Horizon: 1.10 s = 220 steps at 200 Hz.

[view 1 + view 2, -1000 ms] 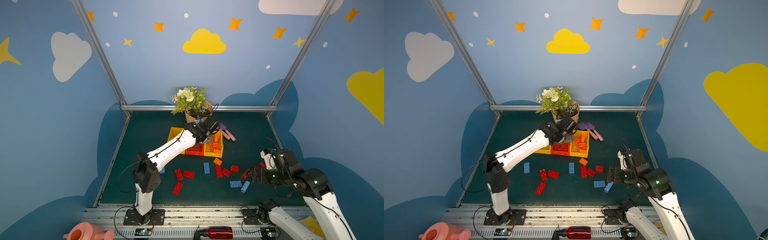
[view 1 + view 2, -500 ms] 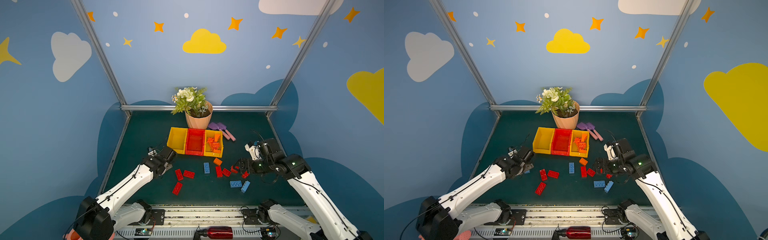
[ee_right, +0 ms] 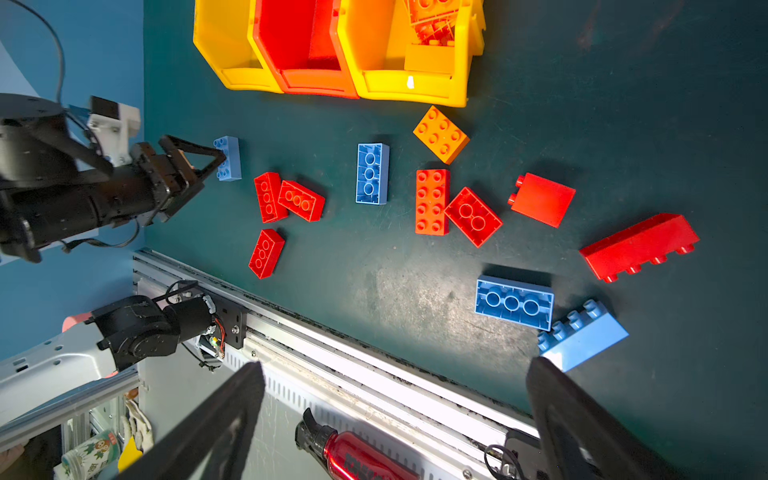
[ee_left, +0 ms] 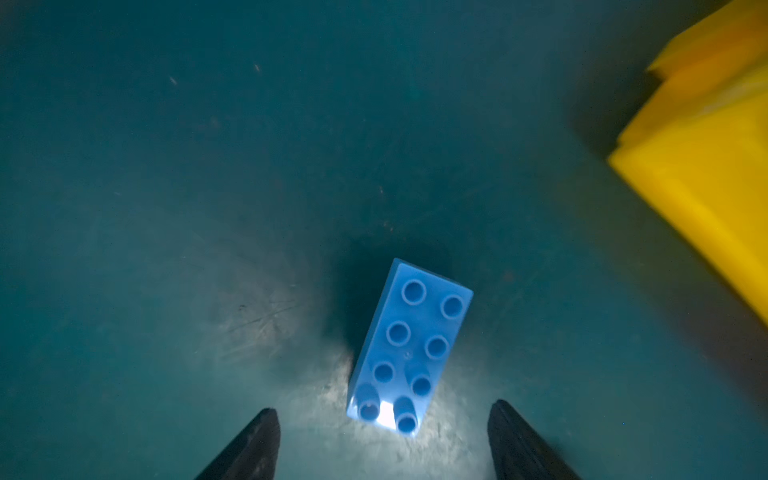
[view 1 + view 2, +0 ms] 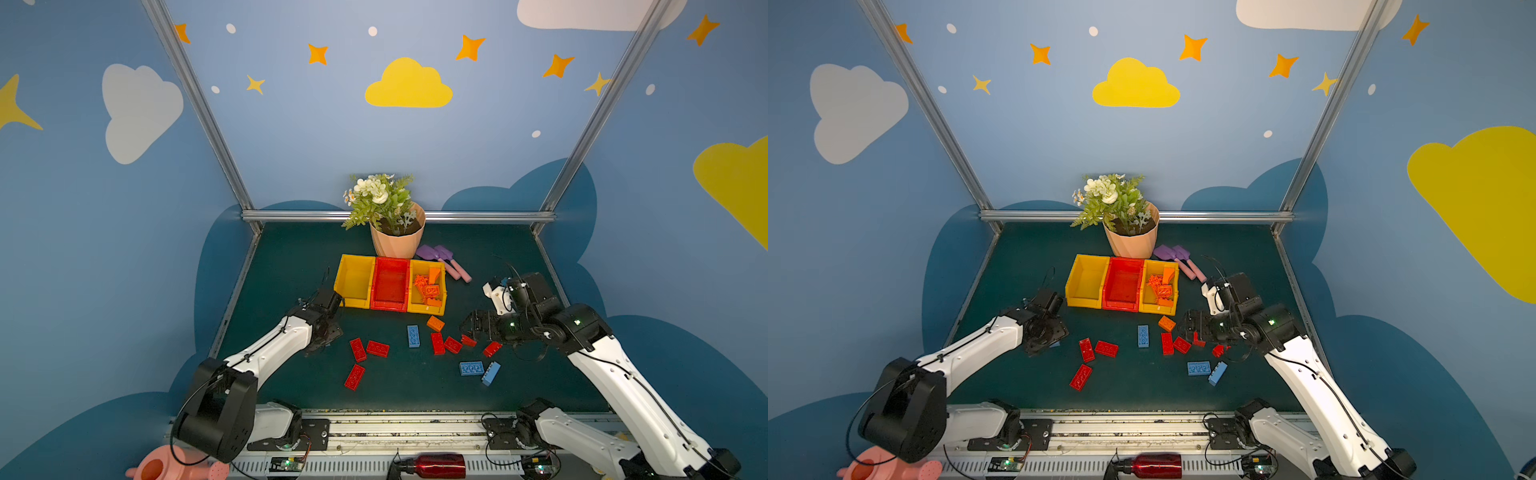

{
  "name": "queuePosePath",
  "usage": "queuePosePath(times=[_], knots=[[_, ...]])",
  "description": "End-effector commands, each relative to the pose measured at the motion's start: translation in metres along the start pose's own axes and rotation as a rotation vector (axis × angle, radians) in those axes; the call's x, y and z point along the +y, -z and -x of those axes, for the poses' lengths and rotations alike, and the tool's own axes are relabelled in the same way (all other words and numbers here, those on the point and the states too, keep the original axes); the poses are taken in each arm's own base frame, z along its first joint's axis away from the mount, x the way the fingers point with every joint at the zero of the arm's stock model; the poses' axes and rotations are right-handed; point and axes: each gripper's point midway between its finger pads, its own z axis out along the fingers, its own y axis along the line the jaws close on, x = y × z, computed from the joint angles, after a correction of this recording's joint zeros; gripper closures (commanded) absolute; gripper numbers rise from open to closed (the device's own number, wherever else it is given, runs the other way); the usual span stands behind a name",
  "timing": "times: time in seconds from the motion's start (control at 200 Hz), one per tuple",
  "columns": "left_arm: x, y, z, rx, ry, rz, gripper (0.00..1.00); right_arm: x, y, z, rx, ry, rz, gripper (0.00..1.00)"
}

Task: Sort the legos into containers by color
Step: 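Lower the left gripper onto the blue 2x4 brick near the table edge, then close the left gripper on the blue 2x4 brick, then lift and carry the blue brick with the left gripper over the red bin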

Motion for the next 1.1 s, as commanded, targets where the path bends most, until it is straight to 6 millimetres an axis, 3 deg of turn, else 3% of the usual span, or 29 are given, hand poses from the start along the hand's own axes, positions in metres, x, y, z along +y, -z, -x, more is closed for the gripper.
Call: queuePosePath(times=[0.0,0.095,0.445,0.886,1.096], knots=[[-0.004,-0.008,-0.001,0.042,-0.007,-0.017,0.23,0.002,-0.001,0.007,-0.018,-0.003,-0.009,0.04],[-0.001,-0.015,-0.002,0.064,-0.002,-0.001,0.26,0.002,-0.001,0.008,-0.020,-0.006,-0.013,0.04],[0.005,-0.026,-0.004,0.079,-0.002,0.018,0.52,0.003,-0.004,0.010,-0.006,0.003,-0.020,0.04],[-0.001,-0.042,-0.005,0.108,-0.023,0.030,0.54,0.002,-0.002,0.010,-0.008,0.022,-0.030,0.04],[-0.007,-0.049,-0.009,0.158,-0.033,0.041,0.64,-0.003,0.001,0.005,-0.019,0.020,-0.045,0.03]])
